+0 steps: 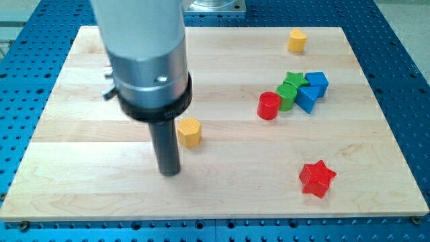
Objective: Move the yellow hexagon diagonally to the top left of the red circle
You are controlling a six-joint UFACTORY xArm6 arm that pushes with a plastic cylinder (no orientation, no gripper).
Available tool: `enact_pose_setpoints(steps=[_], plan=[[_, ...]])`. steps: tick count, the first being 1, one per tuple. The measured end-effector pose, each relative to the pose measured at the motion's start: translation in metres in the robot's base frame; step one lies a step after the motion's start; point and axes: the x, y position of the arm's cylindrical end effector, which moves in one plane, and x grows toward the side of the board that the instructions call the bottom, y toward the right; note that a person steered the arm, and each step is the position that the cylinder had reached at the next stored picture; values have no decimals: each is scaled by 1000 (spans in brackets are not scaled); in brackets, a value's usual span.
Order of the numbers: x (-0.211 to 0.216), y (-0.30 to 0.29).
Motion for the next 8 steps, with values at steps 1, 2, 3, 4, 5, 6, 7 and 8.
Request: enact_pose_setpoints(steps=[1, 2, 3, 4, 5, 6, 7, 8], plan=[[-18, -9], [-69, 42], [-88, 86], [-133, 95], [-125, 96], [-106, 74], [-133, 41], [-180, 49]])
